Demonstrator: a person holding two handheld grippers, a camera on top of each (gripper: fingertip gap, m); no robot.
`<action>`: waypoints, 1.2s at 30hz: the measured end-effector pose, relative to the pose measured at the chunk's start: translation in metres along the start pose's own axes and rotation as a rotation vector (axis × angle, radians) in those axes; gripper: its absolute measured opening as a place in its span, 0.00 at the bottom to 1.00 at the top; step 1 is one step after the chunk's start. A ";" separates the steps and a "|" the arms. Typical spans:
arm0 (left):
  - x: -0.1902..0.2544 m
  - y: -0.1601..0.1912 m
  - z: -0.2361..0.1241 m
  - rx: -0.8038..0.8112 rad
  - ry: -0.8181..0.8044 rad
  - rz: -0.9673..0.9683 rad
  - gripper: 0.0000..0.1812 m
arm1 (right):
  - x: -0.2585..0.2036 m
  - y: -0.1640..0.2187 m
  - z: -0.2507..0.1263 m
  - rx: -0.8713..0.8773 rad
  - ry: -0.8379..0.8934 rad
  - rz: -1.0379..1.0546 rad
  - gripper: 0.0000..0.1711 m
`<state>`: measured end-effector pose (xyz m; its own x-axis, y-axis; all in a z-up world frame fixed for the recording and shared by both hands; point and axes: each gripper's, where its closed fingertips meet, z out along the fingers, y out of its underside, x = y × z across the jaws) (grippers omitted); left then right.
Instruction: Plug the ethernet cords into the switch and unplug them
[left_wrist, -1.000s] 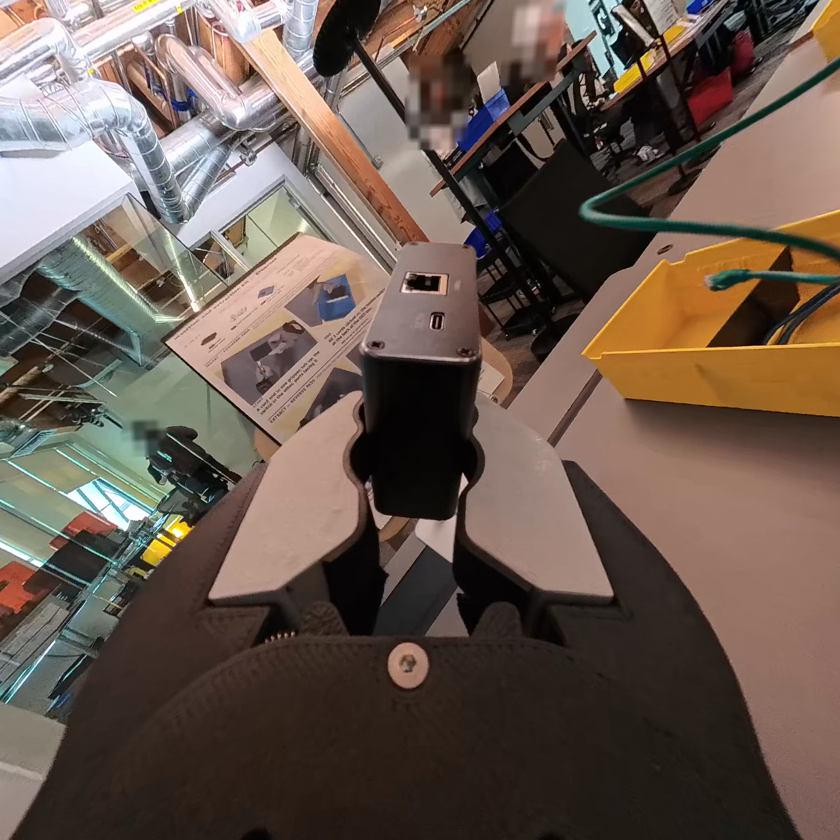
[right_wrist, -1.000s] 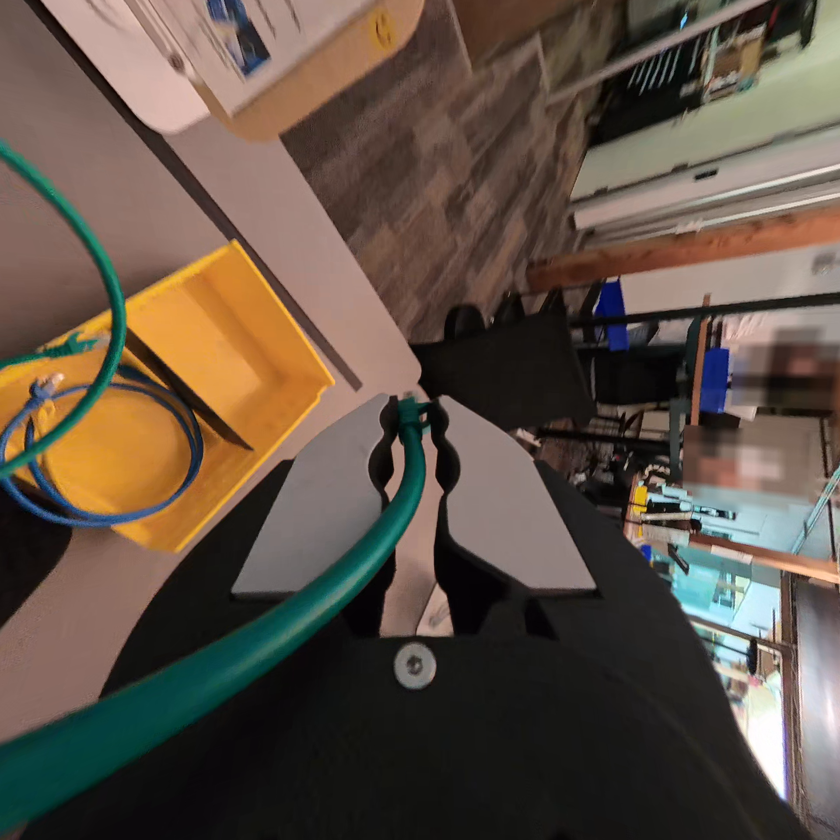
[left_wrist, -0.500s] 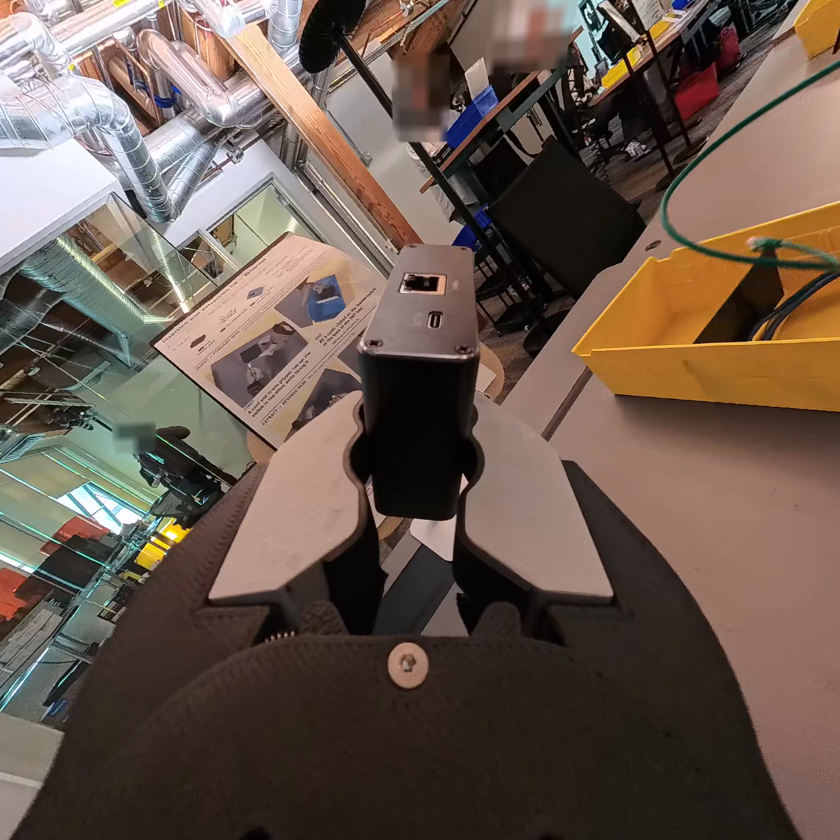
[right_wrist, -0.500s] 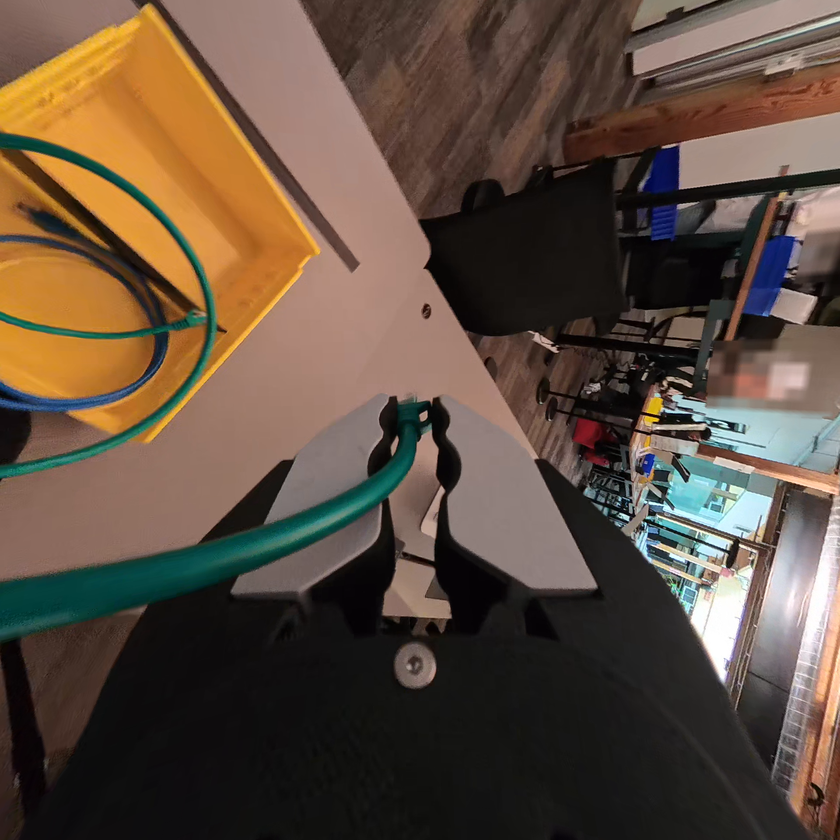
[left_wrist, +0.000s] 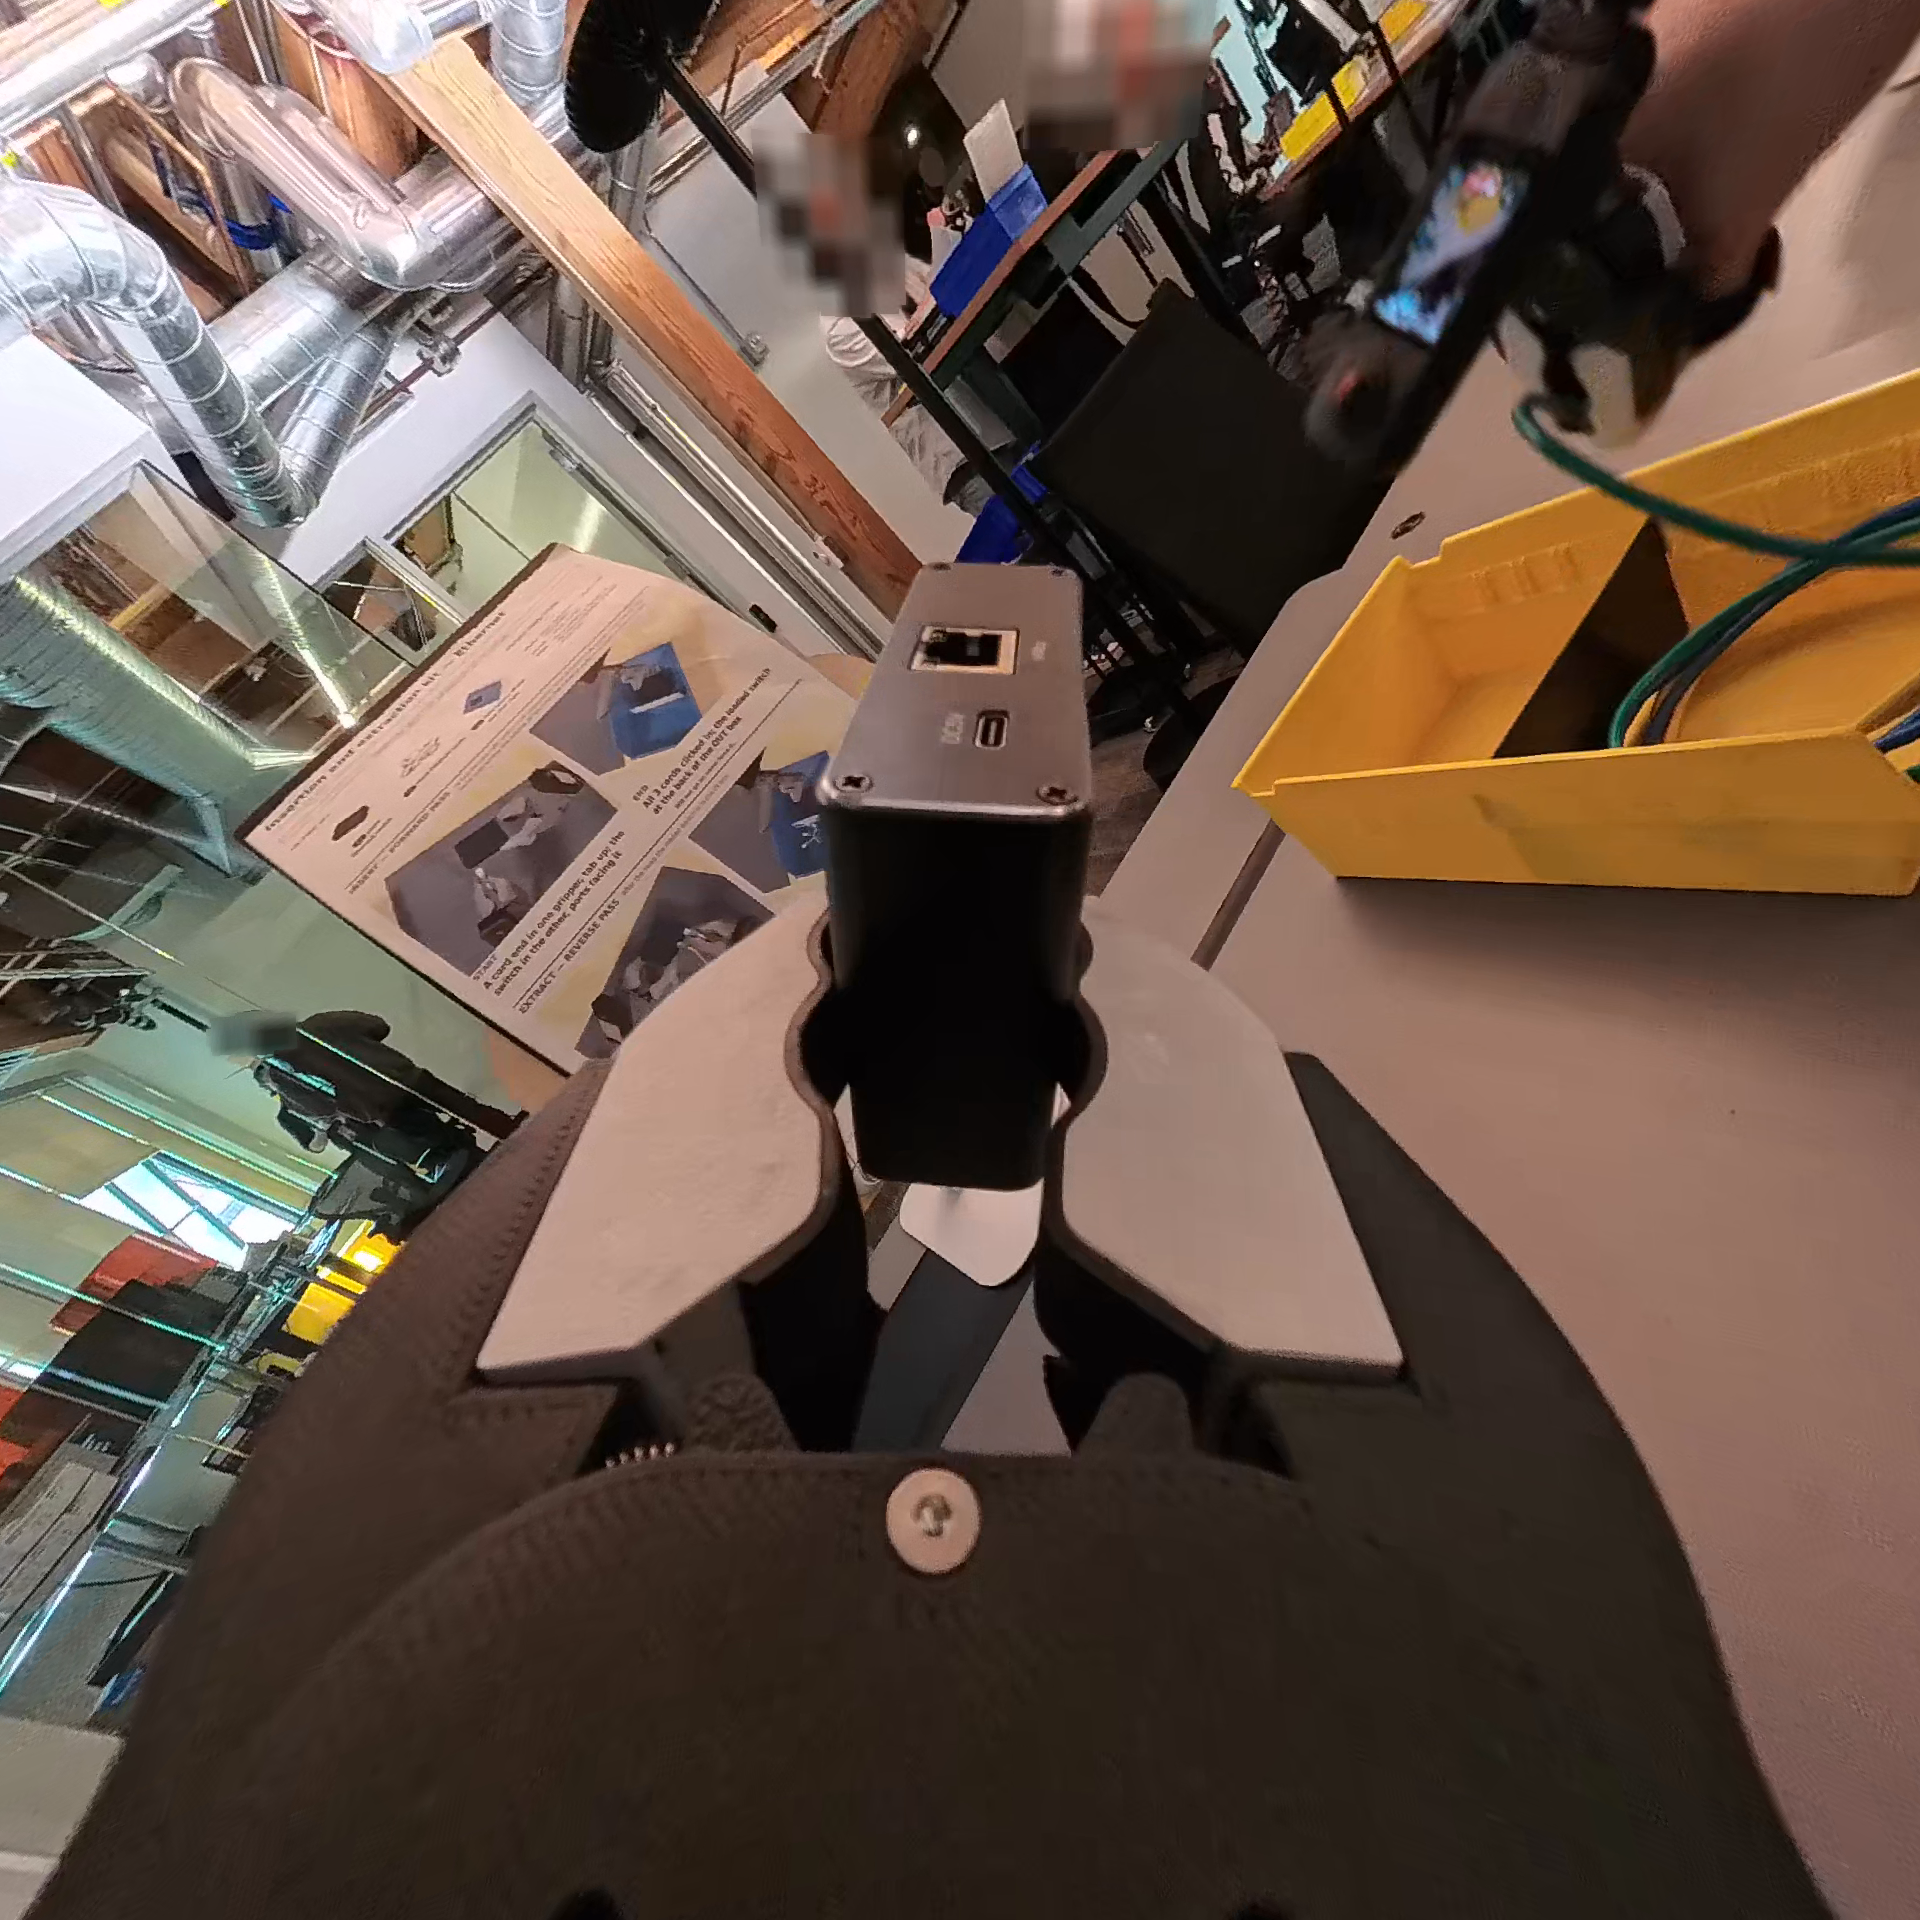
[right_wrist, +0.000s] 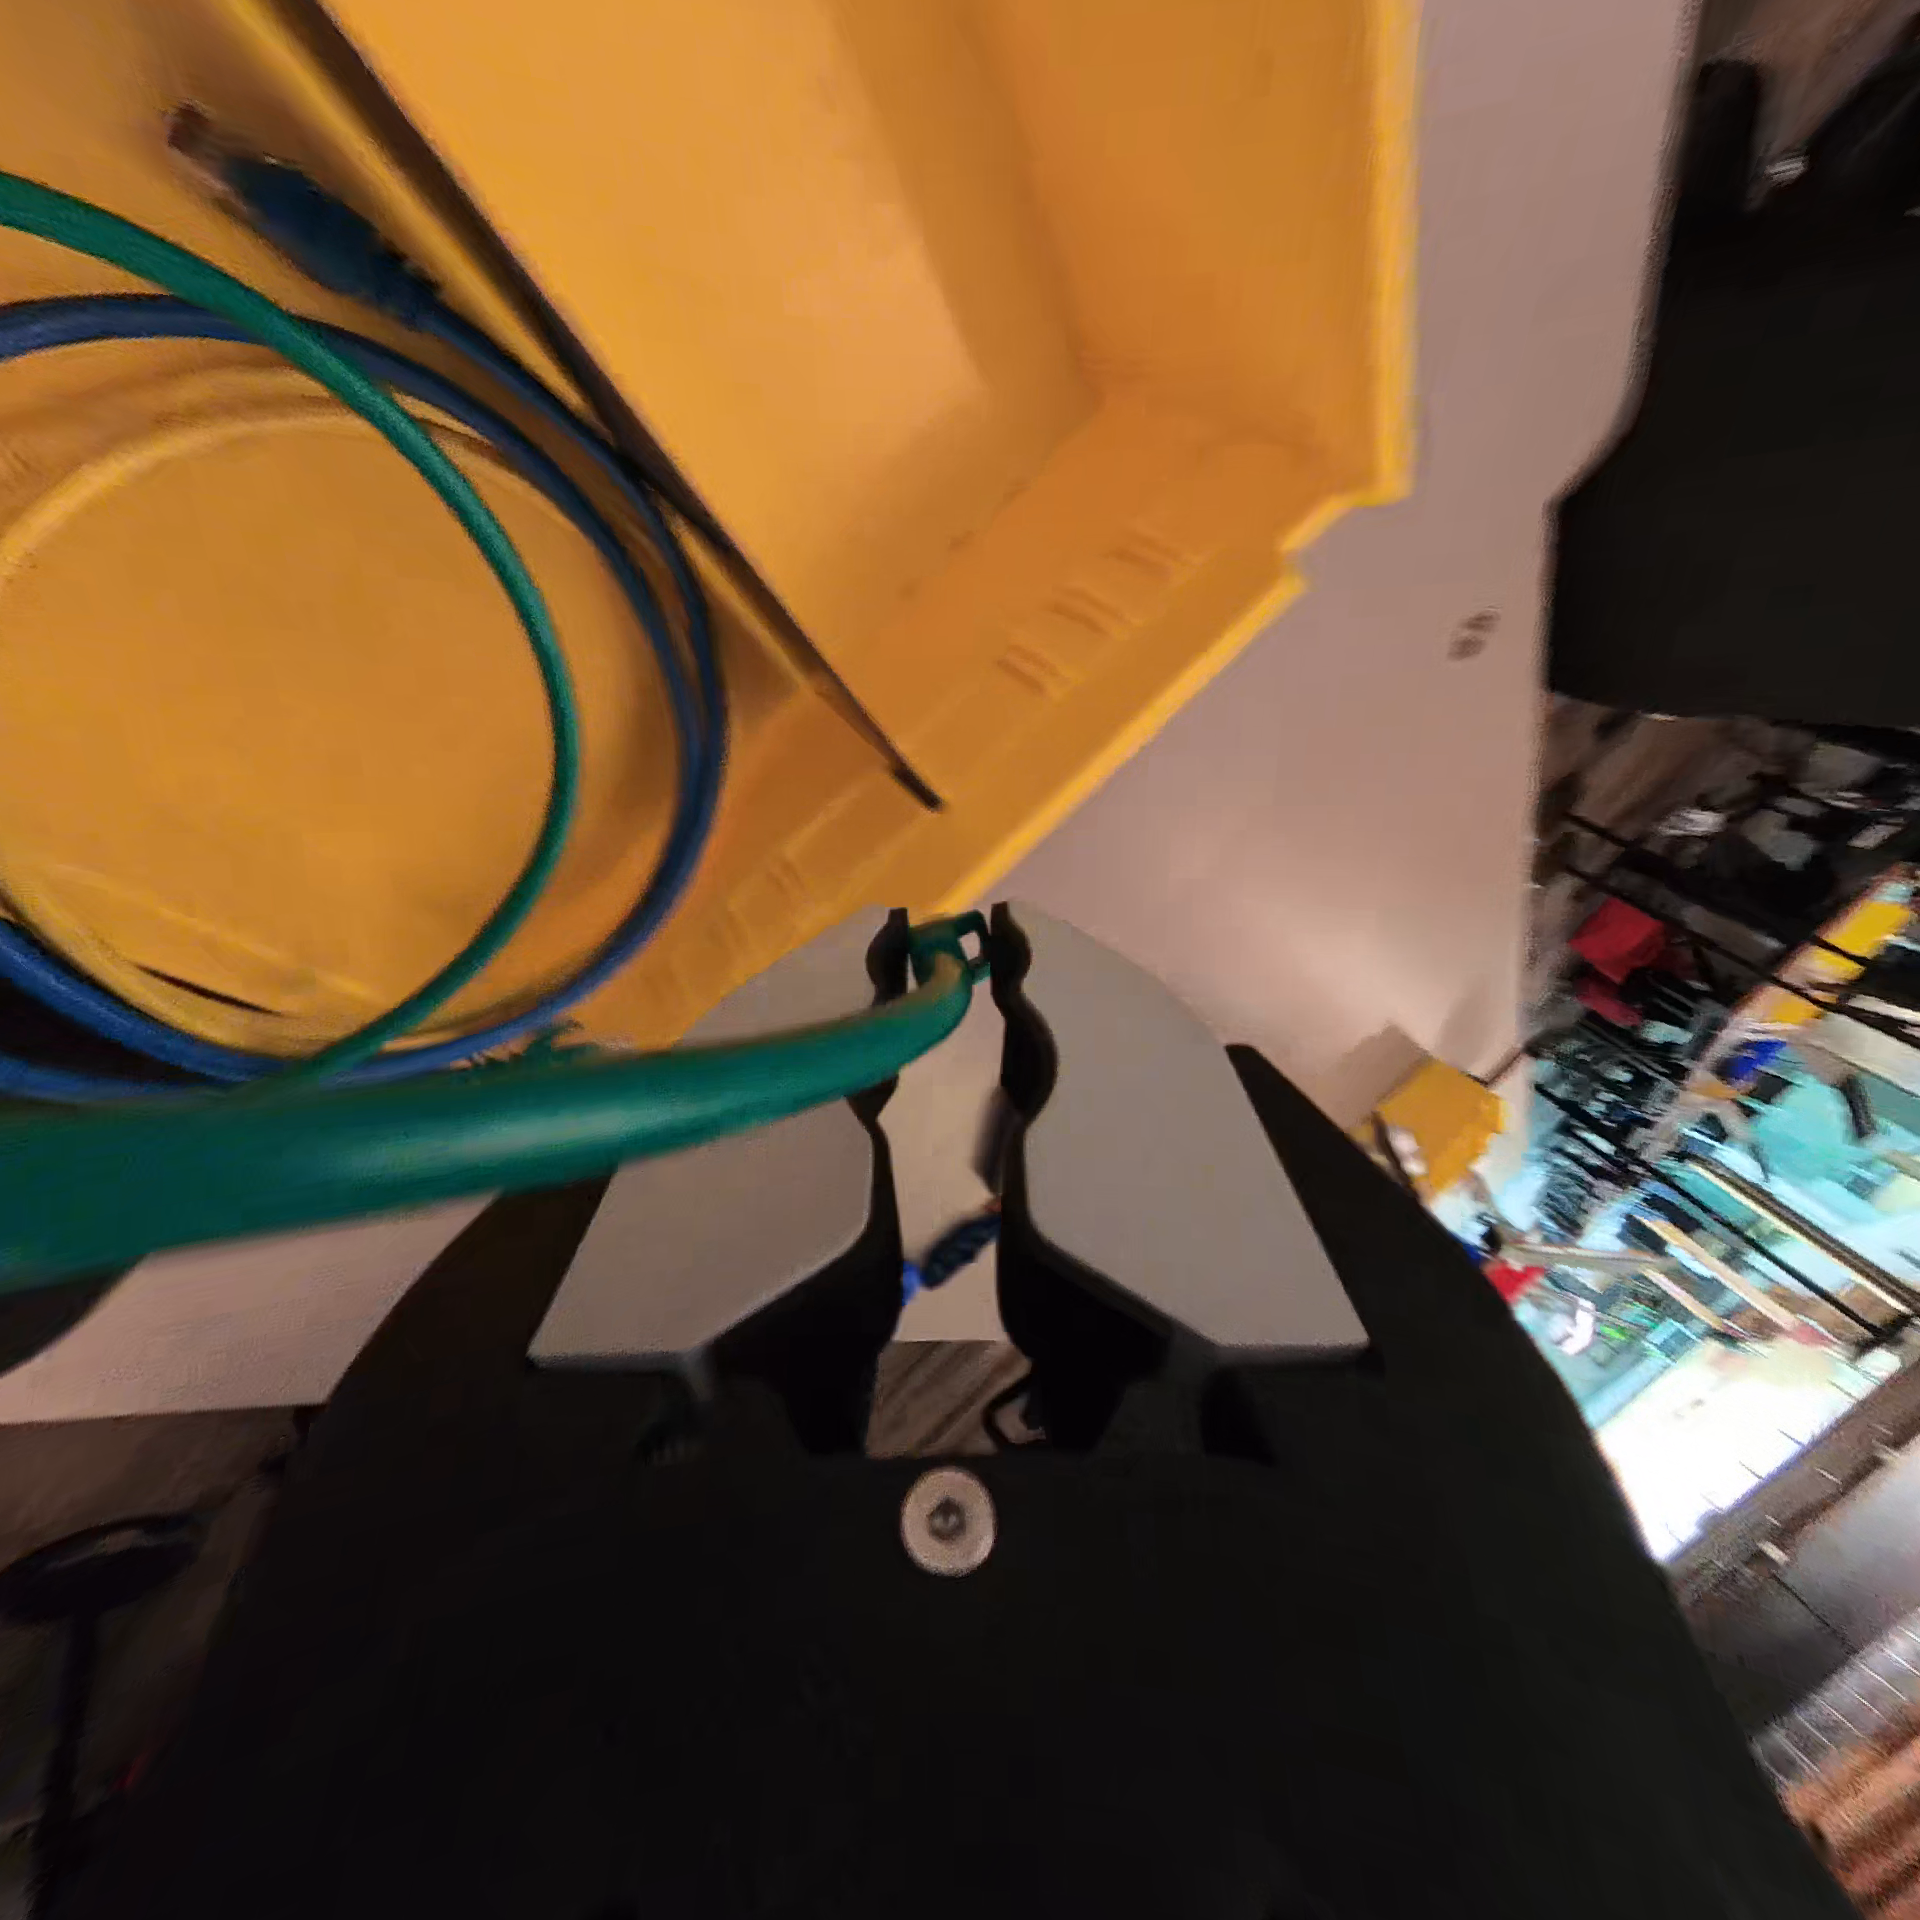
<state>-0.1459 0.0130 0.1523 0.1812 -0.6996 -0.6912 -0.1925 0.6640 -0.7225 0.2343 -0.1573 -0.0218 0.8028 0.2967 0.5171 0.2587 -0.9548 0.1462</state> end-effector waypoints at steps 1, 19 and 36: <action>0.001 0.000 0.001 -0.003 0.001 0.004 0.20 | -0.014 0.000 0.014 -0.007 -0.034 0.003 0.10; 0.061 -0.017 0.011 0.130 0.508 -0.408 0.20 | -0.092 -0.069 -0.143 1.114 -0.027 0.108 0.35; 0.082 0.028 0.032 -0.096 0.537 -0.372 0.38 | -0.114 -0.129 -0.201 1.323 -0.317 0.181 0.20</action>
<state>-0.1057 -0.0173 0.0747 -0.2490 -0.9287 -0.2748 -0.2992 0.3436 -0.8902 0.0009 -0.0710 0.0697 0.9208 0.3326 0.2036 0.3093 -0.3050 -0.9007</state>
